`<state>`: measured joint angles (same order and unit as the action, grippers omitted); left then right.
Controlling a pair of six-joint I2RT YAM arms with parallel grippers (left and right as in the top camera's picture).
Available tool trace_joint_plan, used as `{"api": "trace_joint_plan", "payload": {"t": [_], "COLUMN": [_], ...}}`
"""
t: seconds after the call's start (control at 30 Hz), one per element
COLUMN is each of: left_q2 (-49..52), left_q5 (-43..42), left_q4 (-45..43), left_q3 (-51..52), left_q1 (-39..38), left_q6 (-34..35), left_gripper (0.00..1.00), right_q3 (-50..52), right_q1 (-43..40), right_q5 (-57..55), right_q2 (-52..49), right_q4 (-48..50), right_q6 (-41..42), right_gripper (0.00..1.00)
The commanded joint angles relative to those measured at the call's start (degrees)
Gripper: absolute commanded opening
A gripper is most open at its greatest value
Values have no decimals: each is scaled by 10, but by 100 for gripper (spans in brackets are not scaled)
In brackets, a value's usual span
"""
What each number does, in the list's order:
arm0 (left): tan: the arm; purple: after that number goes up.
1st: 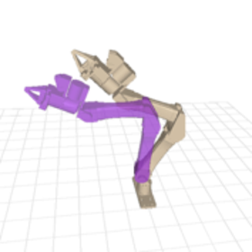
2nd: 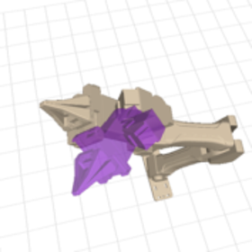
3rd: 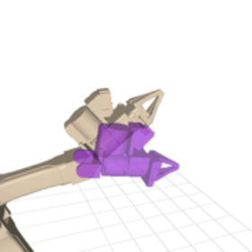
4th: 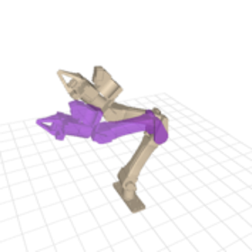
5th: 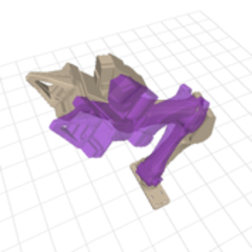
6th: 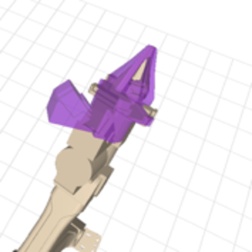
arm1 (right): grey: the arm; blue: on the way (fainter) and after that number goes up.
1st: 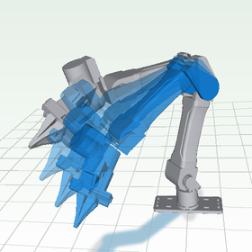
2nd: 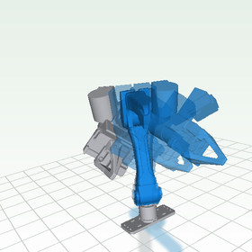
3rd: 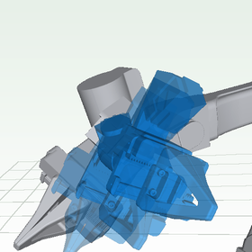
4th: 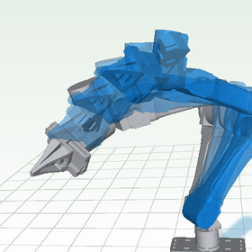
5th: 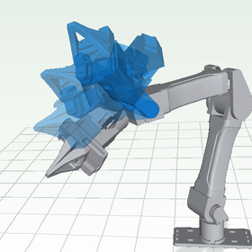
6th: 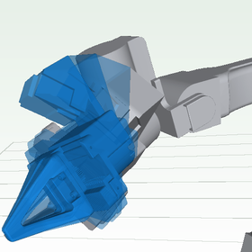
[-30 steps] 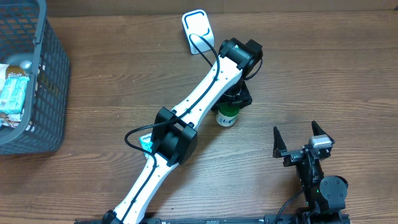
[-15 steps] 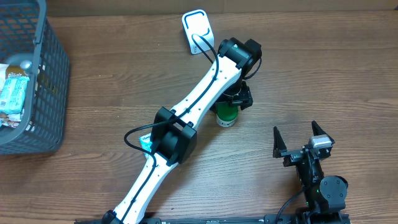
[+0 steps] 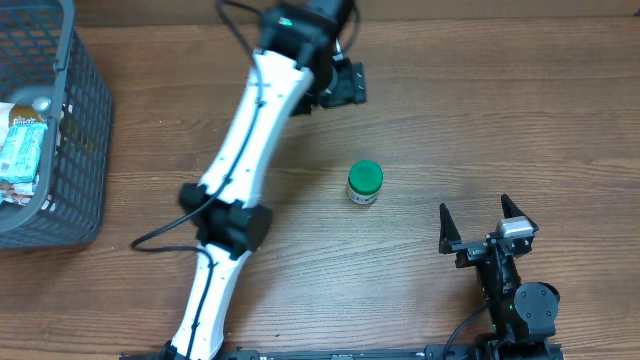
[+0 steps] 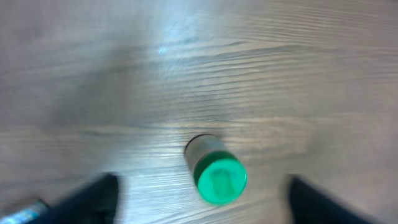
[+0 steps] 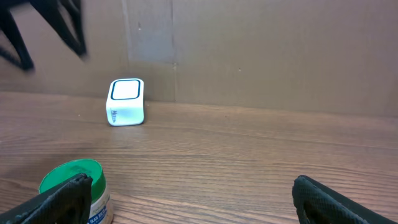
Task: Scan the item barcode
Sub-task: 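Open the left gripper, release the jar, and lift away, then move the left gripper down over the Kleenex tissue pack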
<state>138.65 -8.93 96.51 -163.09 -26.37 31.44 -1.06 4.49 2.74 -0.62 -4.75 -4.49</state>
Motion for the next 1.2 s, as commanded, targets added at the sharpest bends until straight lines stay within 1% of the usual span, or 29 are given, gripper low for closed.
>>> {"api": "trace_joint_plan", "payload": {"t": [0.0, 0.03, 0.1, 0.17, 0.37, 0.53, 0.6, 0.67, 0.77, 0.93, 0.97, 1.03, 1.17], "left_q2": [-27, -27, -27, -27, -35, -75, -100, -134, -188, -260, -271, -285, -287], "left_q5": [-74, -96, -133, -147, -145, -119, -96, -55, 3, 59, 77, 131, 189], "left_q4": [3, 3, 3, 3, 3, 3, 3, 3, 3, 3, 3, 3, -2], "left_q3": [-10, -10, -7, 3, 56, 116, 146, 186, 256, 384, 411, 472, 555], "left_q1": [13, 20, 30, 36, 39, 50, 54, 57, 62, 62, 62, 63, 63], "left_q6": [-169, -181, -182, -182, -191, -191, -191, -187, -162, -126, -113, -62, 27], "left_gripper": [40, 34, 36, 39, 44, 45, 47, 48, 49, 51, 51, 51, 51], "right_q3": [6, 6, 6, 6, 6, 6, 6, 6, 6, 6, 6, 6, 6], "right_q1": [-2, -2, -2, -2, -2, -2, -2, -2, -2, -2, -2, -2, -2], "right_q5": [1, 1, 1, 1, 1, 1, 1, 1, 1, 1, 1, 1, 1], "right_q2": [5, 5, 5, 5, 5, 5, 5, 5, 5, 5, 5, 5, 5], "right_q4": [1, 1, 1, 1, 1, 1, 1, 1, 1, 1, 1, 1, 1], "right_q6": [-1, -1, -1, -1, -1, -1, -1, -1, -1, -1, -1, -1, -1], "right_gripper": [100, 100, 100, 100, 100, 100, 100, 100, 100, 100, 100, 100, 100]}}
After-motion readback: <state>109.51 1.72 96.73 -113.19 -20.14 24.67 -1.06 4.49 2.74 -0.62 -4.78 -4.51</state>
